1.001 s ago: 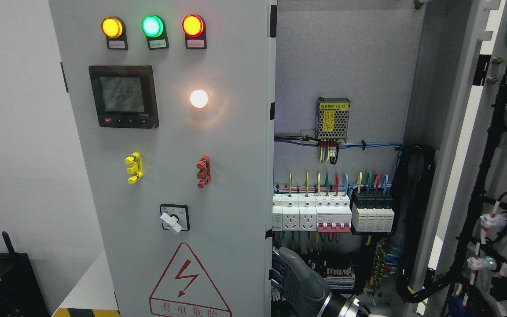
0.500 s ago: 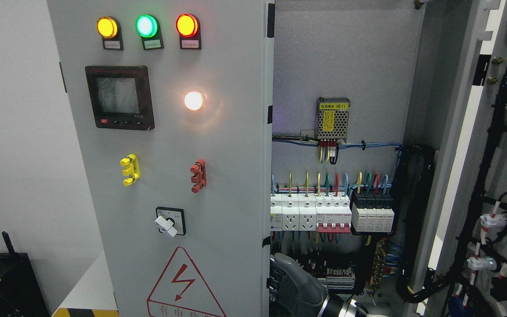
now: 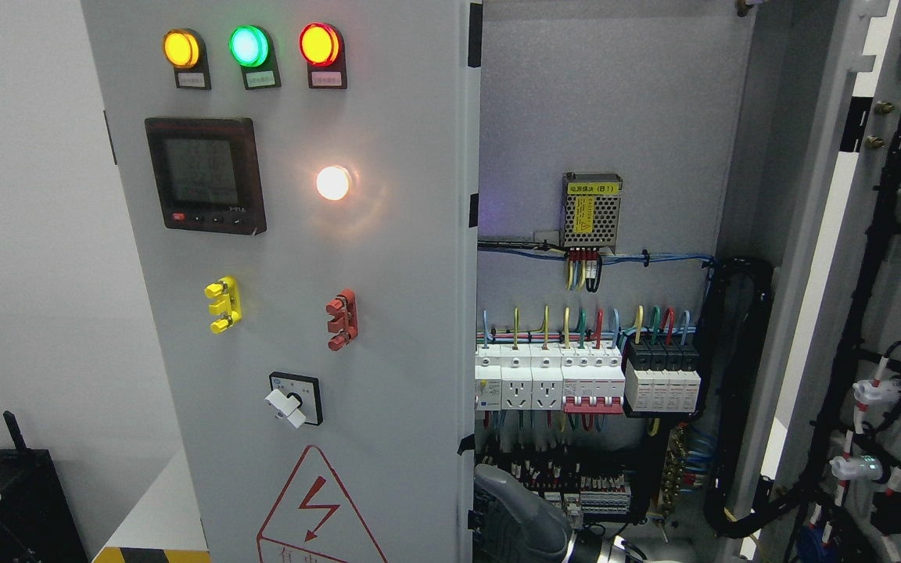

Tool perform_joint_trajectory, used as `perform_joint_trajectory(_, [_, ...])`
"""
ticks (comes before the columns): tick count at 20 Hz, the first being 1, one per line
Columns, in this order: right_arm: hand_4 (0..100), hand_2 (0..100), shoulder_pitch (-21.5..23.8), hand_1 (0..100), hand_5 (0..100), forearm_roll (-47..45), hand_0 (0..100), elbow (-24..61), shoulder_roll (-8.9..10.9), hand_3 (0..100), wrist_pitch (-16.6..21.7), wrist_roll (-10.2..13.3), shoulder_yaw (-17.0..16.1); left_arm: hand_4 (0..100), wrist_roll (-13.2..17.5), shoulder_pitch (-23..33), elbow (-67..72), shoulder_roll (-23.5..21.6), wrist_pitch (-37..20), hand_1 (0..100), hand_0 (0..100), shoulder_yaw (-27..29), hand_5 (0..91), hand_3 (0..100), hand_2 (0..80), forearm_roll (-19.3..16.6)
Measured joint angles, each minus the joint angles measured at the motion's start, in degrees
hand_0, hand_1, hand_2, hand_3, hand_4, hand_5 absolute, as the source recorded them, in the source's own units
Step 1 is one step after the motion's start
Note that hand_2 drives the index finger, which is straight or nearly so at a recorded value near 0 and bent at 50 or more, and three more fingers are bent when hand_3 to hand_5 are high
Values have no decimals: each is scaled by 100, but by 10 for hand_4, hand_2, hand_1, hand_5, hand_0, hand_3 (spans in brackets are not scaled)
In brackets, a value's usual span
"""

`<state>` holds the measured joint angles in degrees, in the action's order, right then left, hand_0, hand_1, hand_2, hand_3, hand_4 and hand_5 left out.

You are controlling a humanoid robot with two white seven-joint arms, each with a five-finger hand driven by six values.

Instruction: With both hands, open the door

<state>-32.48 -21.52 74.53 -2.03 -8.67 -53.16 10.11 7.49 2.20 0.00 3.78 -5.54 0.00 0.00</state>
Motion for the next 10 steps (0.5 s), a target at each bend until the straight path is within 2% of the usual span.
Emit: perform_joint_trajectory(10, [0,0,24,0,0,-360,383,79,1,0,-19,-85,189,0,0,0,0,0,0,0,0,0,0,0,0,0])
